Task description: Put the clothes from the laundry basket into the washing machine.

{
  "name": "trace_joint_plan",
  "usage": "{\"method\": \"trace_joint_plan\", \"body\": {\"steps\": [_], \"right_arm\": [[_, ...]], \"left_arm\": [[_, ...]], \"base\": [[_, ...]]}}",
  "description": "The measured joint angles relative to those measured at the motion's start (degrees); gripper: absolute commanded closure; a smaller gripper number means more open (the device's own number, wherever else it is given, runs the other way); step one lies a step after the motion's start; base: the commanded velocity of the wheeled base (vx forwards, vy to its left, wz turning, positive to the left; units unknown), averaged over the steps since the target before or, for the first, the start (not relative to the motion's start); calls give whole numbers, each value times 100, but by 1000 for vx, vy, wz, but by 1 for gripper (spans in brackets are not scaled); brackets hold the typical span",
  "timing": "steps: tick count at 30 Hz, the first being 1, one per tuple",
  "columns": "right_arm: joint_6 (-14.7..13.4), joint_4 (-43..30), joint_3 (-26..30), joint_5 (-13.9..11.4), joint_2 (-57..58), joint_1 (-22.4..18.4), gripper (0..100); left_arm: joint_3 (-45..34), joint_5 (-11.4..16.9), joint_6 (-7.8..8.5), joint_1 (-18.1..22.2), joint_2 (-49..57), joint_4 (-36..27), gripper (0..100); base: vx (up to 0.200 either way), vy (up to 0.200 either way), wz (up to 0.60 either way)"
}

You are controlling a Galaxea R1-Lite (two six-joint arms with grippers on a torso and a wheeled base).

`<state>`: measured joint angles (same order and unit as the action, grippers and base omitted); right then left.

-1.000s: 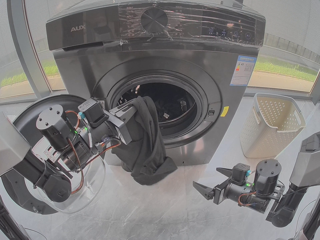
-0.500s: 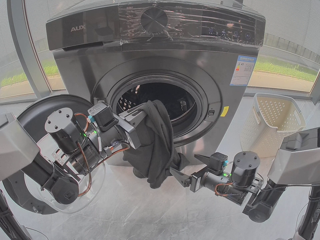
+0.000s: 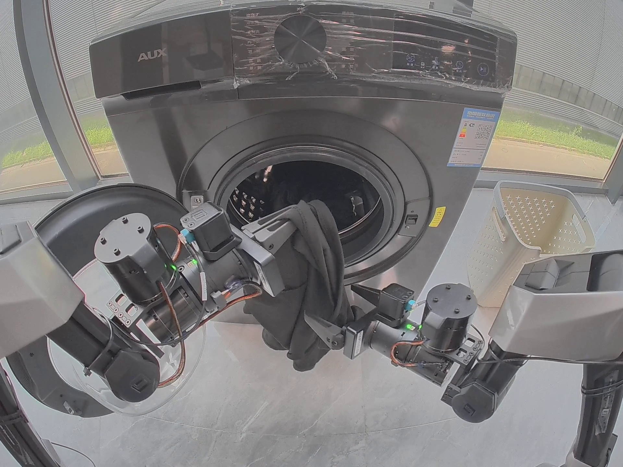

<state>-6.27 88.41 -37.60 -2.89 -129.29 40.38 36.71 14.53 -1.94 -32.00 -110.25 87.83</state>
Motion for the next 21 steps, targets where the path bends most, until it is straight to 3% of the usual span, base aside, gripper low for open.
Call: {"method": "trace_joint_plan", "body": {"steps": [8, 16, 21], "right_arm": [[63, -397, -730, -22, -251, 182, 0], [55, -809, -1417, 54, -425, 268, 0], [52, -886, -1780, 273, -601, 289, 0]], "left_arm": [[139, -110, 20, -93, -89, -63, 100], [340, -606, 35, -112, -247, -187, 100], [544, -877, 33, -116, -289, -391, 100]], "base": [[0, 0, 0], [0, 0, 0], [0, 0, 0]]}}
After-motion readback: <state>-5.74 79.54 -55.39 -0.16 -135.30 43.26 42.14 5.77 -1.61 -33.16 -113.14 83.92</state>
